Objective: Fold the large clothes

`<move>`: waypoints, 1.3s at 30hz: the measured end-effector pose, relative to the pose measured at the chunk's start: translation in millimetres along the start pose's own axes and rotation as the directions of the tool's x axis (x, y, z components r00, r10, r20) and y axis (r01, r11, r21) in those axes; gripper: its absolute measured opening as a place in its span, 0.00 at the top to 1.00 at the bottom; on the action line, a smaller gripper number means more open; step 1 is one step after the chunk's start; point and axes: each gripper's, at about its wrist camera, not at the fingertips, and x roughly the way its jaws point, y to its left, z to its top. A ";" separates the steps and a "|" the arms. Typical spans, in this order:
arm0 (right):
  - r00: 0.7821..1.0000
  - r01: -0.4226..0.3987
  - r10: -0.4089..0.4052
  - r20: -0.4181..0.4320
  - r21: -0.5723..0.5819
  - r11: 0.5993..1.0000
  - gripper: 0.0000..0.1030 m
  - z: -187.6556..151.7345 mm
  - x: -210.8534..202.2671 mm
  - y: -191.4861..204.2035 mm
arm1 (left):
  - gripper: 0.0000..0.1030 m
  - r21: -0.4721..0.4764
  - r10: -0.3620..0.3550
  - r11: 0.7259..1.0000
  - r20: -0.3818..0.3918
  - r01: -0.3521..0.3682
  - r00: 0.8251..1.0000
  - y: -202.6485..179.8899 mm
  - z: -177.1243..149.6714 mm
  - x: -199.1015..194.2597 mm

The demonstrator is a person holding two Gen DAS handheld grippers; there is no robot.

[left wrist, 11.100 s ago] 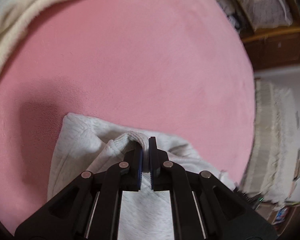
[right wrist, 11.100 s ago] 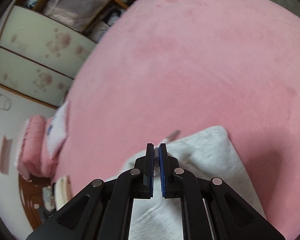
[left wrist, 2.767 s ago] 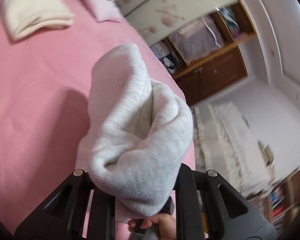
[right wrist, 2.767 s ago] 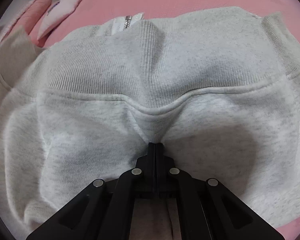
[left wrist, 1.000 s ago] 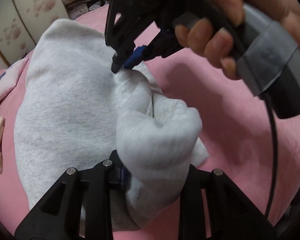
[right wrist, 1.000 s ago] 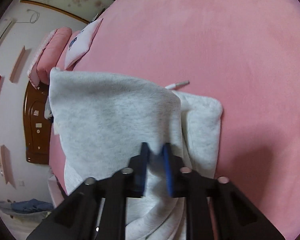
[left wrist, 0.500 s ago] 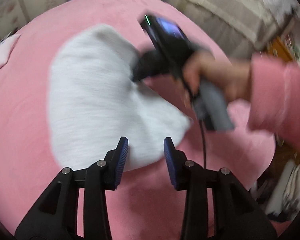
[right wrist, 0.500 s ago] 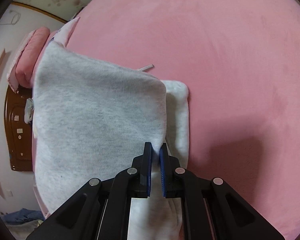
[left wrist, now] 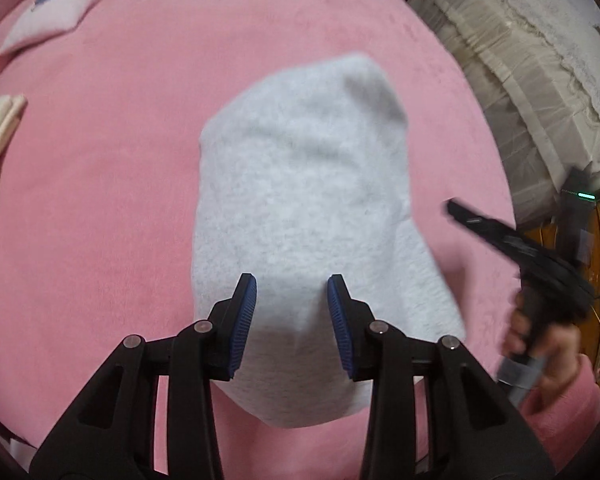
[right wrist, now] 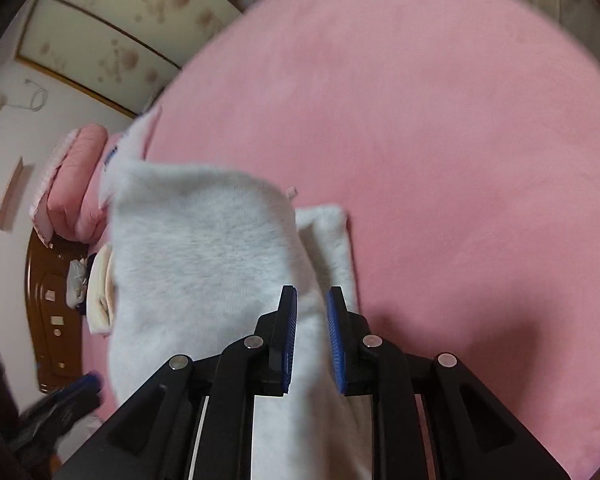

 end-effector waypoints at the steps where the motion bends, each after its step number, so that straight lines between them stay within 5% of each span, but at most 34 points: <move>1: 1.000 -0.013 0.013 0.011 -0.038 0.999 0.72 -5.0 -19.0 9.6 | 0.68 -0.001 -0.009 1.000 -0.013 0.009 1.000 3.8 0.0 11.4; 5: 0.985 -0.160 0.145 -0.093 -0.182 0.970 0.69 -34.8 -63.3 55.8 | 0.68 0.023 -0.031 0.999 -0.032 0.031 0.999 10.8 -6.0 42.5; 9: 0.971 -0.187 0.143 -0.190 -0.234 0.954 0.69 -70.6 -58.4 83.2 | 0.66 0.103 0.006 0.995 -0.069 0.001 0.998 -1.0 -5.8 78.3; 14: 0.972 -0.058 0.021 -0.233 -0.156 0.986 0.69 -109.6 -45.9 81.1 | 0.64 0.112 -0.017 0.993 -0.083 0.027 0.996 0.6 -11.7 121.2; 17: 0.963 0.101 -0.139 -0.232 -0.170 0.980 0.69 -128.4 -36.5 66.0 | 0.64 0.082 -0.045 0.995 -0.071 0.051 0.996 5.3 -7.9 137.0; 24: 0.954 0.174 -0.231 -0.191 -0.277 0.945 0.77 -154.5 -42.1 58.1 | 0.64 0.145 -0.004 0.989 -0.028 0.008 1.000 -17.2 -3.1 165.1; 31: 0.961 0.165 -0.212 -0.177 -0.249 0.954 0.83 -153.8 -51.3 82.5 | 0.65 0.196 0.089 0.977 -0.019 -0.084 0.996 -32.4 -5.4 136.4; 34: 0.977 0.153 -0.180 -0.114 -0.213 0.965 0.90 -144.9 -96.0 78.7 | 0.76 0.102 0.050 0.993 0.016 -0.051 0.999 -13.5 -8.2 114.8; 39: 1.000 -0.002 0.003 0.010 -0.171 0.985 0.90 -129.6 -171.4 100.8 | 0.93 -0.084 -0.057 0.994 0.078 0.063 0.995 20.0 10.1 112.2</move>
